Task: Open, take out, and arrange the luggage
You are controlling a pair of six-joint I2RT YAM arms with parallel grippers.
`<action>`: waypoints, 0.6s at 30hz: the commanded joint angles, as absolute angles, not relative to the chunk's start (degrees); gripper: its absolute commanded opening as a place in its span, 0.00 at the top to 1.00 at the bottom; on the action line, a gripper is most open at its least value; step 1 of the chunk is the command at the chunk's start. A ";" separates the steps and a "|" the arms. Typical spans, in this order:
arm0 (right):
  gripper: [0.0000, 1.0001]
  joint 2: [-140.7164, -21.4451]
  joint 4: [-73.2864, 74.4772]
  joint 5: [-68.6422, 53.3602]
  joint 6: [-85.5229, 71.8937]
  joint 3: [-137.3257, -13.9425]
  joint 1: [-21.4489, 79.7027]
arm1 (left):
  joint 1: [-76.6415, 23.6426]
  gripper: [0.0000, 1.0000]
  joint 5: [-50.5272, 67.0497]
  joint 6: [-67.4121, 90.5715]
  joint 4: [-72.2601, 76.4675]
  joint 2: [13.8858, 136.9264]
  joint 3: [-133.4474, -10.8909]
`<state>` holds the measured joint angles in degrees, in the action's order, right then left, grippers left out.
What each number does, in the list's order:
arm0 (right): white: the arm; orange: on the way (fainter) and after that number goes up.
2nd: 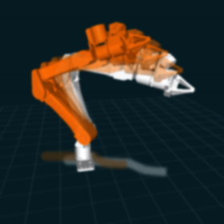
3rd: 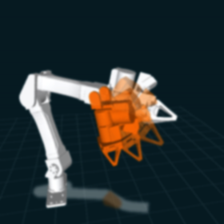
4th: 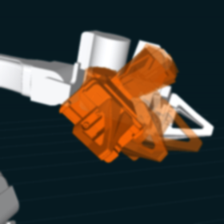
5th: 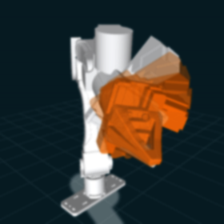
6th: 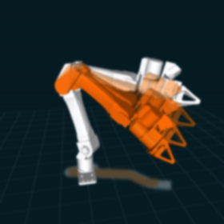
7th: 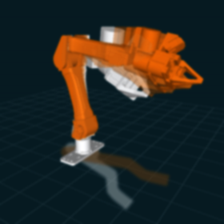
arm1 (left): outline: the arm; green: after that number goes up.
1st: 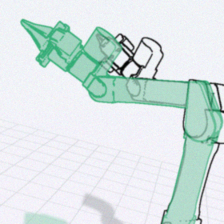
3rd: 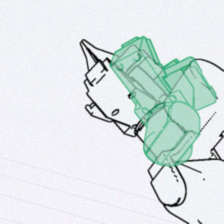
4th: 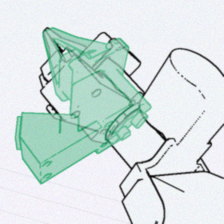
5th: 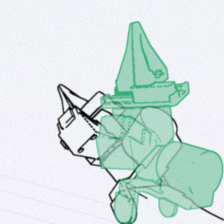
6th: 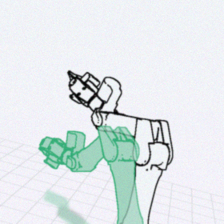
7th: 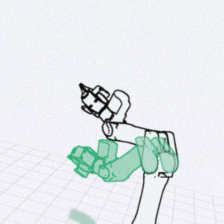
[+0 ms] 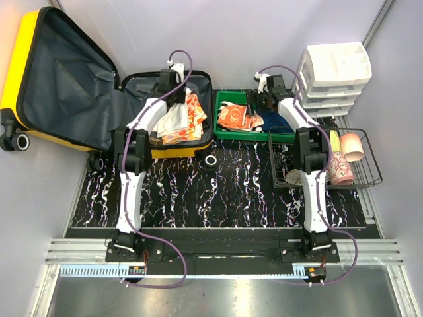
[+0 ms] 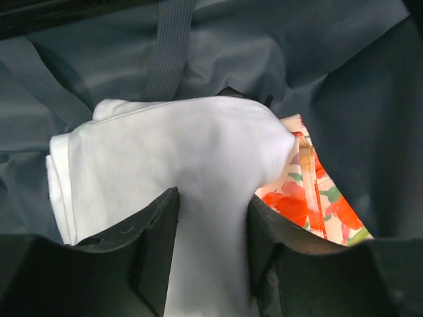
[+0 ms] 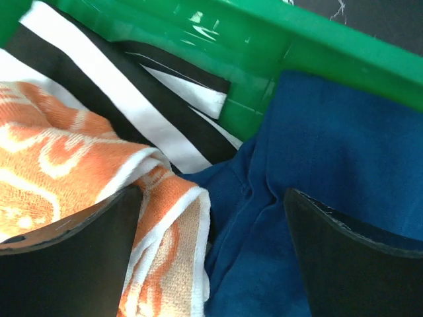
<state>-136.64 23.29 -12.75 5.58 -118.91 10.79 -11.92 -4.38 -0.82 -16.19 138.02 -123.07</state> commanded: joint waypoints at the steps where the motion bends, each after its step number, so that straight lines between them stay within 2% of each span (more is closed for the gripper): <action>1: 0.00 -137.38 31.46 -9.04 9.93 -129.11 11.16 | -7.74 0.57 6.11 -0.97 -12.92 133.08 -123.59; 4: 0.00 -134.13 27.79 -15.63 10.11 -128.24 11.25 | -5.90 0.67 14.20 -1.31 -11.78 128.86 -120.16; 7: 0.00 -129.91 20.94 -21.96 10.02 -122.72 11.34 | -4.49 0.88 22.19 -3.07 -13.79 125.25 -118.39; 8: 0.00 -128.86 15.87 -24.06 8.98 -120.96 11.25 | -4.22 0.97 24.50 -3.51 -14.23 123.42 -117.78; 9: 0.00 -126.59 13.30 -25.04 8.44 -119.20 11.25 | -4.04 1.00 27.57 -3.78 -14.50 122.44 -116.38; 14: 0.00 -120.68 -4.80 -32.33 9.47 -107.15 12.39 | -3.43 1.00 38.57 -7.90 -13.80 114.46 -109.00; 18: 0.00 -119.01 -7.46 -36.47 17.04 -104.95 15.20 | -3.60 1.00 45.16 -10.01 -15.11 111.19 -105.03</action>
<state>-123.20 3.44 -28.93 10.07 -106.94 11.84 -2.55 33.61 -6.70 -17.74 116.81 -106.24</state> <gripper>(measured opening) 0.994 0.082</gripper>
